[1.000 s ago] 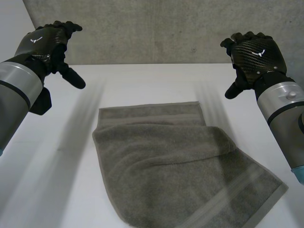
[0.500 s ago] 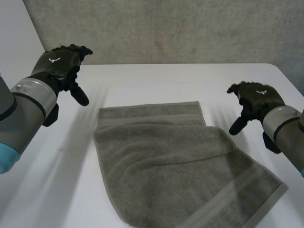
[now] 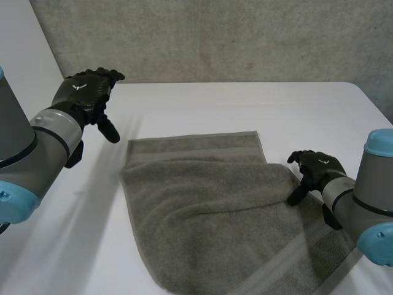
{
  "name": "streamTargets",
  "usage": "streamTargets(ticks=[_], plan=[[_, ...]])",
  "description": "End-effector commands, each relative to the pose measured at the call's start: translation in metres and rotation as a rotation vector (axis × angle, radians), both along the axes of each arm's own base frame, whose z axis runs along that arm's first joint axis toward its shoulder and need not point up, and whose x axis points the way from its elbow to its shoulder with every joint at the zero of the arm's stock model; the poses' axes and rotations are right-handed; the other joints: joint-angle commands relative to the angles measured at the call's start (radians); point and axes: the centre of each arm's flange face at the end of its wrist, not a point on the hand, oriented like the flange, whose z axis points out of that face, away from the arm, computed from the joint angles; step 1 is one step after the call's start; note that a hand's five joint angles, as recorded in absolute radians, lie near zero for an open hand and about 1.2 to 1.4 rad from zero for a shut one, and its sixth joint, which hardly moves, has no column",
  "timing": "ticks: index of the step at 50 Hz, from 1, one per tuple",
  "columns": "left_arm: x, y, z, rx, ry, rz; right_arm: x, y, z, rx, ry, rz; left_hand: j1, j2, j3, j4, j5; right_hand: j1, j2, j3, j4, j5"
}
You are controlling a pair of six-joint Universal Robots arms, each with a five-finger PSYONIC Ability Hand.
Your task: Fold the towel.
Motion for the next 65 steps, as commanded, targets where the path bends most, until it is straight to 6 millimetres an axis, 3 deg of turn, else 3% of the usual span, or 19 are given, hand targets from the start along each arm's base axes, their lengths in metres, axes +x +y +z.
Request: streamTargets(ticks=[1,3,5,11,13,14,19,26,37,47,49,51,52,53,55,59,62,64,65], plan=[[-0.001,-0.003,-0.008,0.019,-0.009,0.0,0.001,-0.004,-0.005,-0.026,-0.002,0.005,0.0,0.012,0.009,0.007,-0.031,0.475,0.426,0.421,0.421,0.433],[-0.001,-0.003,-0.01,0.025,-0.011,0.0,0.002,-0.006,-0.004,-0.05,-0.011,0.008,0.0,0.012,0.009,0.007,-0.031,0.942,0.893,0.888,0.888,0.9],[-0.001,-0.004,-0.012,0.03,-0.014,0.001,0.002,-0.006,-0.003,-0.068,-0.018,0.011,0.0,0.012,0.009,0.007,-0.031,1.089,1.04,1.035,1.035,1.047],[-0.003,-0.008,-0.019,0.028,-0.012,0.0,0.005,-0.003,0.008,-0.128,-0.049,0.053,0.0,0.012,0.009,0.007,-0.031,1.091,1.041,1.036,1.036,1.049],[-0.006,-0.011,-0.021,0.017,-0.007,-0.012,0.016,0.01,0.039,-0.203,-0.079,0.159,-0.001,0.011,0.008,0.006,-0.031,1.091,1.041,1.036,1.036,1.049],[-0.006,-0.011,-0.021,0.017,-0.007,-0.012,0.016,0.01,0.039,-0.203,-0.079,0.16,-0.001,0.011,0.008,0.006,-0.031,1.091,1.041,1.036,1.036,1.049],[-0.02,-0.019,-0.026,-0.015,0.014,-0.109,0.043,0.058,0.076,-0.288,-0.069,0.44,-0.001,0.011,0.008,0.006,-0.031,1.091,1.041,1.036,1.036,1.049],[-0.06,-0.022,-0.048,0.002,0.032,-0.387,0.059,0.099,0.091,-0.345,0.004,0.597,0.008,0.021,0.018,0.015,-0.022,1.091,1.041,1.036,1.036,1.049],[-0.114,0.006,-0.103,0.188,0.023,-0.701,0.054,0.133,0.114,-0.422,0.018,0.649,0.017,0.03,0.027,0.024,-0.013,1.091,1.041,1.036,1.036,1.049],[-0.131,0.044,-0.129,0.362,0.027,-0.904,0.051,0.135,0.115,-0.427,0.022,0.642,0.067,0.079,0.076,0.074,0.037,1.091,1.041,1.036,1.036,1.049],[-0.132,0.044,-0.128,0.355,0.026,-0.916,0.051,0.135,0.114,-0.424,0.022,0.643,0.173,0.185,0.182,0.18,0.143,1.091,1.041,1.036,1.036,1.049],[-0.135,0.04,-0.125,0.324,0.019,-0.916,0.051,0.135,0.114,-0.422,0.021,0.645,0.631,0.644,0.641,0.638,0.601,1.091,1.041,1.036,1.036,1.049],[-0.135,0.04,-0.125,0.324,0.019,-0.916,0.051,0.134,0.113,-0.422,0.022,0.642,0.634,0.646,0.643,0.641,0.604,1.091,1.041,1.036,1.036,1.049],[-0.137,0.035,-0.121,0.291,0.014,-0.898,0.051,0.134,0.113,-0.422,0.022,0.642,0.968,0.981,0.977,0.975,0.938,1.091,1.041,1.036,1.036,1.049],[-0.139,0.025,-0.112,0.235,0.01,-0.857,0.05,0.13,0.115,-0.438,0.03,0.631,1.218,1.231,1.228,1.225,1.188,1.091,1.041,1.036,1.036,1.049],[-0.141,-0.019,-0.075,-0.011,0.016,-0.592,0.052,0.124,0.119,-0.451,0.03,0.62,1.22,1.233,1.23,1.228,1.19,1.091,1.041,1.036,1.036,1.049],[-0.137,-0.031,-0.058,-0.097,0.033,-0.49,0.057,0.113,0.127,-0.48,0.03,0.608,1.22,1.233,1.23,1.228,1.19,1.091,1.041,1.036,1.036,1.049],[-0.131,-0.043,-0.019,-0.261,0.09,-0.351,0.061,0.101,0.13,-0.488,0.033,0.594,1.22,1.233,1.23,1.228,1.19,1.091,1.041,1.036,1.036,1.049],[-0.131,-0.043,-0.018,-0.262,0.09,-0.351,0.064,0.088,0.137,-0.513,0.038,0.561,1.22,1.233,1.23,1.228,1.19,1.091,1.041,1.036,1.036,1.049]])
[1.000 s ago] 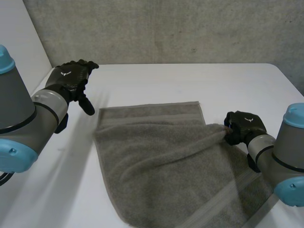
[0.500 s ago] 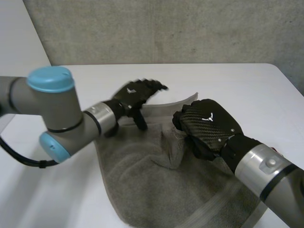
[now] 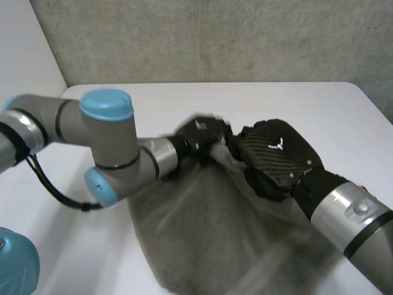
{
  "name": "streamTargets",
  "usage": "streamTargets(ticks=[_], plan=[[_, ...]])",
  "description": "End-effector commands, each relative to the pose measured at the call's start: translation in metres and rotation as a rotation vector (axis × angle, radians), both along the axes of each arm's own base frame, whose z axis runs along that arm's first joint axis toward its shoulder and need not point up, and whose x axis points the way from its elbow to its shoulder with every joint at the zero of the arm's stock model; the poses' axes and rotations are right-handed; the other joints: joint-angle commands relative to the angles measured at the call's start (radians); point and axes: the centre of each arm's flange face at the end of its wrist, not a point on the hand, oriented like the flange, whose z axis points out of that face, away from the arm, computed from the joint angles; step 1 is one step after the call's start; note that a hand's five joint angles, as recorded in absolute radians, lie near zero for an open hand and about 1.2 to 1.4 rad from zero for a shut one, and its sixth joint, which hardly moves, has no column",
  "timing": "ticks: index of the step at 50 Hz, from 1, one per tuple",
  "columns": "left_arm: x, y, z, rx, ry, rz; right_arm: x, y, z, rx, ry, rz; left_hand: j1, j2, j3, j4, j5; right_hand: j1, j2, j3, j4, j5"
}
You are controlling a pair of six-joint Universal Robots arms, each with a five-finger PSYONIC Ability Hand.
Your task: Fold the towel.
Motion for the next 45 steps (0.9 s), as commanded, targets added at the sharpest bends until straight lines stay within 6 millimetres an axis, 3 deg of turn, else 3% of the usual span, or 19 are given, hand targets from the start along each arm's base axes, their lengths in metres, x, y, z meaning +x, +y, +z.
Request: streamTargets(ticks=[1,2,3,4,5,7,9,13,16,18,19,21,23,25,26,28,30,36,45], plan=[[0.012,-0.039,0.089,-0.339,0.231,0.351,0.012,-0.051,0.028,-0.09,-0.037,-0.102,0.267,0.256,0.26,0.261,0.272,0.424,0.226,0.212,0.203,0.239],[0.014,-0.039,0.106,-0.386,0.275,0.362,0.012,-0.051,0.028,-0.091,-0.038,-0.103,0.267,0.256,0.26,0.261,0.272,0.424,0.226,0.212,0.203,0.239],[0.014,-0.039,0.106,-0.386,0.276,0.363,0.013,-0.066,0.041,-0.132,-0.057,-0.155,0.267,0.256,0.26,0.261,0.272,0.424,0.226,0.212,0.203,0.239],[0.017,-0.037,0.123,-0.43,0.316,0.373,0.015,-0.078,0.056,-0.178,-0.08,-0.193,0.267,0.256,0.26,0.261,0.272,0.424,0.226,0.212,0.203,0.239],[0.017,-0.037,0.123,-0.431,0.316,0.374,0.015,-0.078,0.056,-0.178,-0.08,-0.194,0.267,0.256,0.26,0.261,0.272,0.424,0.226,0.212,0.203,0.239],[0.024,-0.028,0.15,-0.472,0.362,0.395,0.019,-0.086,0.07,-0.222,-0.1,-0.216,0.267,0.256,0.26,0.261,0.272,0.424,0.226,0.212,0.203,0.239],[0.031,-0.024,0.156,-0.471,0.367,0.427,0.025,-0.099,0.085,-0.282,-0.114,-0.234,0.267,0.256,0.26,0.261,0.272,0.424,0.226,0.212,0.203,0.239],[0.051,-0.01,0.15,-0.422,0.34,0.546,0.032,-0.106,0.082,-0.284,-0.113,-0.218,0.267,0.256,0.26,0.261,0.272,0.424,0.226,0.212,0.203,0.239],[0.059,-0.004,0.14,-0.392,0.314,0.582,0.047,-0.095,0.068,-0.25,-0.094,-0.164,0.267,0.256,0.26,0.261,0.272,0.424,0.226,0.212,0.203,0.239],[0.07,0.008,0.115,-0.327,0.248,0.632,0.055,-0.086,0.057,-0.228,-0.077,-0.135,0.267,0.256,0.26,0.261,0.272,0.424,0.226,0.212,0.203,0.239],[0.07,0.008,0.115,-0.326,0.248,0.632,0.061,-0.078,0.046,-0.204,-0.06,-0.113,0.267,0.256,0.26,0.261,0.272,0.424,0.226,0.212,0.203,0.239],[0.081,0.022,0.086,-0.263,0.175,0.66,0.063,-0.076,0.032,-0.169,-0.037,-0.104,0.267,0.256,0.26,0.261,0.272,0.424,0.226,0.212,0.203,0.239],[0.086,0.029,0.075,-0.237,0.141,0.664,0.062,-0.076,0.021,-0.138,-0.018,-0.109,0.267,0.256,0.26,0.261,0.272,0.407,0.21,0.196,0.187,0.223],[0.09,0.036,0.066,-0.216,0.115,0.664,0.061,-0.077,-0.003,-0.07,0.016,-0.12,0.267,0.256,0.26,0.261,0.272,-0.159,-0.357,-0.371,-0.38,-0.344],[0.093,0.041,0.06,-0.204,0.1,0.66,0.061,-0.077,-0.003,-0.07,0.017,-0.12,0.267,0.256,0.26,0.261,0.272,-0.162,-0.36,-0.374,-0.383,-0.347],[0.096,0.044,0.058,-0.197,0.091,0.663,0.06,-0.076,-0.027,0.007,0.043,-0.122,0.267,0.256,0.26,0.261,0.272,-0.65,-0.848,-0.862,-0.871,-0.835],[0.097,0.046,0.058,-0.194,0.089,0.666,0.059,-0.076,-0.034,0.045,0.039,-0.126,0.267,0.256,0.26,0.261,0.272,-0.751,-0.949,-0.963,-0.972,-0.936],[0.1,0.051,0.064,-0.197,0.095,0.663,0.048,-0.093,-0.05,0.221,-0.085,-0.188,0.267,0.256,0.26,0.261,0.272,-0.773,-0.971,-0.985,-0.993,-0.958],[0.101,0.067,0.083,-0.215,0.123,0.647,0.057,-0.093,-0.069,0.387,-0.175,-0.12,0.267,0.256,0.26,0.261,0.272,-0.767,-0.965,-0.979,-0.988,-0.952]])
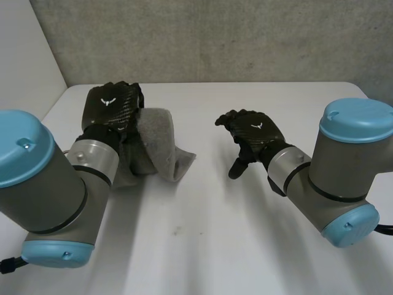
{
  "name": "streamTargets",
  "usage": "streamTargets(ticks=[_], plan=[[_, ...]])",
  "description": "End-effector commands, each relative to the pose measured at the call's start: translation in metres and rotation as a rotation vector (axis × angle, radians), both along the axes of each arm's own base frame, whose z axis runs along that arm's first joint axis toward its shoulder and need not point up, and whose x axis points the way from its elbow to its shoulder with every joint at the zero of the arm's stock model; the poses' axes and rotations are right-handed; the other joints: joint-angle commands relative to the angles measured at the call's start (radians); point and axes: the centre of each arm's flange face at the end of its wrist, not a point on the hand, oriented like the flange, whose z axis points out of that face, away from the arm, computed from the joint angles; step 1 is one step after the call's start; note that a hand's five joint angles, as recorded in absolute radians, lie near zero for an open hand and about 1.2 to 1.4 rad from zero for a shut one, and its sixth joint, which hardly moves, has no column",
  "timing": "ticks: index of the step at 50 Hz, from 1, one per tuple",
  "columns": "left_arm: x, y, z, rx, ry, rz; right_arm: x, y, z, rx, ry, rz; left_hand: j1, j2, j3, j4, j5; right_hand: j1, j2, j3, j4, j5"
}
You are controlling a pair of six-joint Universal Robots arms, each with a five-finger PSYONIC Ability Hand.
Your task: Fold the towel.
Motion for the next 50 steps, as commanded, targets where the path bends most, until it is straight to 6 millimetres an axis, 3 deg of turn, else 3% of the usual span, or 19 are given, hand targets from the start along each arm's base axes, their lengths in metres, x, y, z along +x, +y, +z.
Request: streamTargets(ticks=[1,13,21,32,35,37,38,39,40,42,48,50], plan=[[0.0,0.012,0.016,-0.02,0.014,-0.015,0.008,-0.001,-0.021,0.153,-0.103,0.045,0.216,0.18,0.182,0.179,0.2,-0.026,-0.039,-0.025,-0.045,-0.027],[0.0,0.015,0.017,-0.021,0.016,-0.019,0.021,0.006,-0.045,0.384,-0.269,0.019,0.216,0.18,0.182,0.179,0.2,-0.041,-0.054,-0.04,-0.06,-0.042],[-0.003,0.02,0.021,-0.03,0.027,-0.012,0.051,0.008,-0.064,0.451,-0.317,0.055,0.216,0.18,0.182,0.179,0.2,-0.017,-0.03,-0.016,-0.037,-0.018],[-0.005,0.024,0.023,-0.024,0.056,-0.002,0.073,0.009,-0.086,0.555,-0.396,0.056,0.216,0.18,0.182,0.179,0.2,0.021,0.008,0.022,0.002,0.02],[-0.004,0.025,0.023,-0.014,0.072,-0.004,0.076,0.006,-0.092,0.553,-0.403,0.035,0.216,0.18,0.182,0.179,0.2,0.132,0.12,0.134,0.113,0.132],[-0.004,0.026,0.023,-0.012,0.081,-0.005,0.075,-0.003,-0.094,0.523,-0.412,-0.024,0.216,0.18,0.182,0.179,0.2,0.506,0.493,0.507,0.487,0.505],[-0.003,0.028,0.024,-0.01,0.091,-0.005,0.075,-0.003,-0.094,0.523,-0.412,-0.025,0.216,0.18,0.182,0.179,0.2,0.508,0.495,0.509,0.489,0.507],[-0.003,0.028,0.024,-0.01,0.091,-0.005,0.074,-0.006,-0.095,0.503,-0.42,-0.056,0.216,0.18,0.182,0.179,0.2,0.743,0.731,0.745,0.724,0.743],[-0.002,0.028,0.025,-0.009,0.097,-0.005,0.074,-0.006,-0.095,0.503,-0.42,-0.057,0.216,0.18,0.182,0.179,0.2,0.746,0.733,0.747,0.727,0.745],[-0.001,0.029,0.025,-0.007,0.102,-0.005,0.073,-0.014,-0.092,0.453,-0.452,-0.096,0.216,0.18,0.182,0.179,0.2,1.163,1.15,1.164,1.144,1.162],[0.001,0.029,0.027,-0.007,0.111,0.0,0.07,-0.018,-0.084,0.416,-0.474,-0.111,0.216,0.18,0.182,0.179,0.2,1.165,1.152,1.166,1.146,1.164],[0.002,0.028,0.028,-0.008,0.112,0.005,0.063,-0.019,-0.068,0.392,-0.49,-0.122,0.216,0.18,0.182,0.179,0.2,1.165,1.152,1.166,1.146,1.164]])
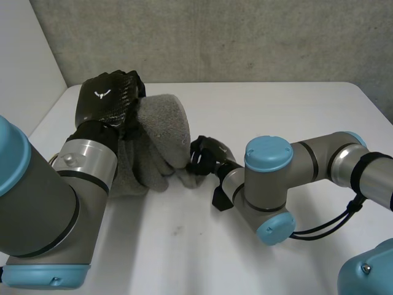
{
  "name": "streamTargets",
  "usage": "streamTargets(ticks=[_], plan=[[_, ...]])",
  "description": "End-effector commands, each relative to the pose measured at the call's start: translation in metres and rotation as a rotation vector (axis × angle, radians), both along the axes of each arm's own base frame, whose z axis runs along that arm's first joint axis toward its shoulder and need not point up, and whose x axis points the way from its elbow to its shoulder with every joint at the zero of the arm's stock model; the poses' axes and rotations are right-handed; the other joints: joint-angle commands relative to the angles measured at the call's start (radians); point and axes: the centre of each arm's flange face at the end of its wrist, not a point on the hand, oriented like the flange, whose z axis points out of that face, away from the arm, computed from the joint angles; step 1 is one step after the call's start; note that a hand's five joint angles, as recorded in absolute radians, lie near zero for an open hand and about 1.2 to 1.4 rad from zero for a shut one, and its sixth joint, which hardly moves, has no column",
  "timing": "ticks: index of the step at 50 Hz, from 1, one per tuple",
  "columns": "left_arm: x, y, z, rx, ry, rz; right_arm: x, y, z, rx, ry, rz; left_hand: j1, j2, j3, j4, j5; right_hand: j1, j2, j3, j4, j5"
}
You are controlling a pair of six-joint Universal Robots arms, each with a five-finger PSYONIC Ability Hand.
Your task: Fold the towel.
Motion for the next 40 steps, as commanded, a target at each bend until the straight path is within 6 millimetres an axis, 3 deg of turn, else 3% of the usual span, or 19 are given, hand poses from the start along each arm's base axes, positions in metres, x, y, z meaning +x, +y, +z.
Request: streamTargets(ticks=[1,3,6,8,9,11,12,14,19,25,29,31,32,33,34,36,40], plan=[[0.003,-0.003,0.002,-0.003,0.009,0.012,-0.01,-0.005,0.022,-0.048,-0.021,-0.043,0.216,0.179,0.182,0.179,0.2,0.444,0.22,0.216,0.208,0.267],[0.005,-0.005,0.002,-0.003,0.009,0.018,-0.027,-0.016,0.05,-0.103,-0.038,-0.094,0.216,0.179,0.182,0.179,0.2,0.444,0.22,0.216,0.208,0.267],[0.007,-0.008,0.001,0.002,0.005,0.03,-0.037,-0.022,0.066,-0.156,-0.045,-0.128,0.216,0.179,0.182,0.179,0.2,0.444,0.22,0.216,0.208,0.267],[0.008,-0.009,-0.001,0.006,0.002,0.034,-0.052,-0.031,0.105,-0.311,-0.043,-0.178,0.216,0.179,0.182,0.179,0.2,0.444,0.22,0.216,0.208,0.267],[0.008,-0.01,-0.003,0.011,0.0,0.035,-0.052,-0.031,0.105,-0.312,-0.043,-0.179,0.216,0.179,0.182,0.179,0.2,0.444,0.22,0.216,0.208,0.267],[0.008,-0.011,-0.004,0.012,-0.001,0.036,-0.069,-0.035,0.143,-0.473,0.023,-0.209,0.216,0.179,0.182,0.179,0.2,0.444,0.22,0.216,0.208,0.267],[0.008,-0.011,-0.005,0.016,-0.002,0.036,-0.069,-0.035,0.143,-0.474,0.023,-0.209,0.216,0.179,0.182,0.179,0.2,0.444,0.22,0.216,0.208,0.267],[0.007,-0.012,-0.008,0.022,-0.006,0.036,-0.078,-0.029,0.169,-0.597,0.146,-0.207,0.216,0.179,0.182,0.179,0.2,0.444,0.22,0.216,0.208,0.267],[0.002,-0.013,-0.025,0.067,-0.018,0.026,-0.079,-0.009,0.186,-0.695,0.327,-0.118,0.216,0.179,0.182,0.179,0.2,0.444,0.22,0.216,0.208,0.267],[-0.004,-0.006,-0.059,0.183,-0.036,0.006,-0.085,0.008,0.176,-0.683,0.539,-0.031,0.216,0.179,0.182,0.179,0.2,0.444,0.22,0.216,0.208,0.267],[-0.008,0.007,-0.079,0.25,-0.072,-0.021,-0.093,0.019,0.15,-0.604,0.696,0.051,0.216,0.179,0.182,0.179,0.2,0.444,0.22,0.216,0.208,0.267],[-0.007,0.02,-0.095,0.314,-0.122,-0.039,-0.098,0.022,0.139,-0.563,0.722,0.073,-0.005,-0.042,-0.039,-0.042,-0.021,0.444,0.22,0.216,0.208,0.267],[-0.007,0.02,-0.096,0.314,-0.122,-0.039,-0.101,0.025,0.129,-0.536,0.734,0.086,-0.006,-0.044,-0.04,-0.044,-0.022,0.444,0.22,0.216,0.208,0.267],[-0.006,0.027,-0.102,0.345,-0.15,-0.049,-0.101,0.025,0.129,-0.535,0.734,0.086,-0.218,-0.256,-0.252,-0.256,-0.235,0.444,0.22,0.216,0.208,0.267],[-0.006,0.028,-0.102,0.345,-0.15,-0.049,-0.103,0.028,0.121,-0.516,0.743,0.096,-0.221,-0.258,-0.255,-0.258,-0.237,0.444,0.22,0.216,0.208,0.267],[-0.001,0.042,-0.113,0.405,-0.207,-0.064,-0.104,0.03,0.114,-0.503,0.748,0.104,-0.656,-0.694,-0.69,-0.694,-0.672,0.444,0.22,0.216,0.208,0.267],[0.005,0.051,-0.116,0.457,-0.254,-0.065,-0.111,0.031,0.098,-0.481,0.767,0.106,-0.849,-0.886,-0.883,-0.887,-0.865,0.444,0.22,0.216,0.208,0.267]])
